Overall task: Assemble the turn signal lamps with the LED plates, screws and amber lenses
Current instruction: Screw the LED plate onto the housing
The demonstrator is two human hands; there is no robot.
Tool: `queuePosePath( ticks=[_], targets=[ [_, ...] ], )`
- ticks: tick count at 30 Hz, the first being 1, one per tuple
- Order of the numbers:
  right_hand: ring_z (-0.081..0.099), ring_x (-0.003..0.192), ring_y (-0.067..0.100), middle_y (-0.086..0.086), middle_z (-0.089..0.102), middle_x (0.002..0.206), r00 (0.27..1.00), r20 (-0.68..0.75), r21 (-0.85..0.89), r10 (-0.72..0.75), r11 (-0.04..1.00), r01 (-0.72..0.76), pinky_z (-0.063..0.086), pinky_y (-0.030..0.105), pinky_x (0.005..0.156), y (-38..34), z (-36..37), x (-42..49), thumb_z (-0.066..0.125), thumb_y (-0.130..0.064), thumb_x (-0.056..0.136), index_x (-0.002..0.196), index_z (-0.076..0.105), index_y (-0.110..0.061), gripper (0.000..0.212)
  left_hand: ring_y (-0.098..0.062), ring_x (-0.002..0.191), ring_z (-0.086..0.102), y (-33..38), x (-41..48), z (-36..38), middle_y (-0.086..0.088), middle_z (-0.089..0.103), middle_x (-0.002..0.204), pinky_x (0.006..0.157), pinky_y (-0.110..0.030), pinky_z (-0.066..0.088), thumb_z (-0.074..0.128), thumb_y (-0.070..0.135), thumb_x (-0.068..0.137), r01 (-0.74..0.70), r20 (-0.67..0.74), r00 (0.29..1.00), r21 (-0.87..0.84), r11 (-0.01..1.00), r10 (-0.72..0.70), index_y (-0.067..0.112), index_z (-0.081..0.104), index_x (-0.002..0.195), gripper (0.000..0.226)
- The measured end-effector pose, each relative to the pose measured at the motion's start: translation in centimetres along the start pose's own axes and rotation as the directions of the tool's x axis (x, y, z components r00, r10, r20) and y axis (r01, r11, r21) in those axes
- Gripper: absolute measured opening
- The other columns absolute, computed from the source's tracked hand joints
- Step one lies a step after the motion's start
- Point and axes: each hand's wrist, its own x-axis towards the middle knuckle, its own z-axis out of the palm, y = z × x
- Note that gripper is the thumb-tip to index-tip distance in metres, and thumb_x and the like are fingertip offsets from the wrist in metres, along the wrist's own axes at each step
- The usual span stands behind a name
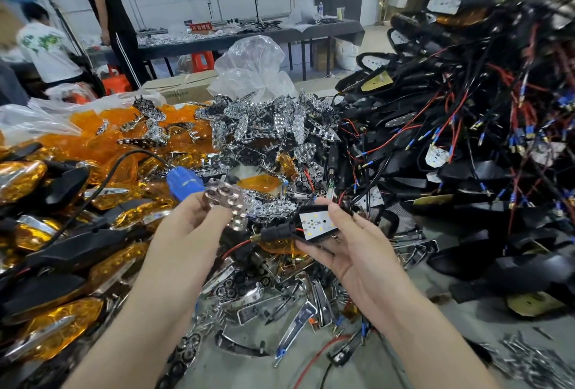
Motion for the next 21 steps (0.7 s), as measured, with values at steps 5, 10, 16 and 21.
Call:
queuePosePath(
  ticks=[5, 10, 16, 21],
  targets=[
    [0.076, 0.098, 0.032, 0.02, 0.077, 0.108, 1.0, 0.004, -0.008, -0.01, 1.0, 0.01, 0.065, 0.039, 0.073, 0.0, 0.0, 0.1, 0.054, -0.017, 0.104, 0.116, 0.071, -0.002, 0.026, -0.006, 0.062, 0.062, 0.6, -0.7, 1.8, -0.005, 0.065, 0.085, 0.062, -0.025, 0.057, 0.06, -0.001, 0.093, 0.208, 0.15, 0.976, -0.438, 0.875, -0.157, 0.019, 0.057, 0.115, 0.03],
    [0.077, 0.095, 0.028, 0.017, 0.077, 0.11, 0.998, 0.036, -0.048, -0.054, 0.997, 0.055, 0.065, 0.039, 0.079, 0.5, -0.2, 0.2, 0.053, -0.021, 0.105, 0.119, 0.069, -0.005, 0.027, -0.022, 0.075, 0.07, -0.4, -1.6, 3.1, -0.009, 0.068, 0.084, 0.07, -0.029, 0.06, 0.07, 0.002, 0.084, 0.232, 0.203, 0.969, -0.531, 0.815, -0.143, 0.014, 0.061, 0.12, 0.039],
    [0.076, 0.098, 0.029, 0.015, 0.077, 0.109, 0.996, 0.03, -0.028, -0.084, 0.996, 0.084, 0.065, 0.039, 0.076, 0.9, -0.5, 0.5, 0.054, -0.02, 0.105, 0.115, 0.071, -0.007, 0.024, -0.005, 0.08, 0.068, -0.9, -2.4, 4.0, 0.008, 0.073, 0.089, 0.075, -0.028, 0.054, 0.073, 0.037, 0.075, 0.031, 0.145, 0.989, -0.258, 0.966, 0.007, 0.039, 0.074, 0.091, 0.016],
    [0.078, 0.091, 0.025, 0.015, 0.078, 0.107, 0.995, 0.004, -0.034, -0.096, 0.995, 0.096, 0.063, 0.03, 0.066, 1.0, -0.3, 0.8, 0.052, -0.015, 0.106, 0.113, 0.071, -0.006, 0.022, -0.006, 0.073, 0.07, -1.3, -2.6, 4.8, 0.009, 0.074, 0.082, 0.07, -0.023, 0.056, 0.067, 0.02, 0.093, -0.057, 0.098, 0.993, -0.148, 0.987, 0.072, 0.039, 0.073, 0.095, 0.02]
  ],
)
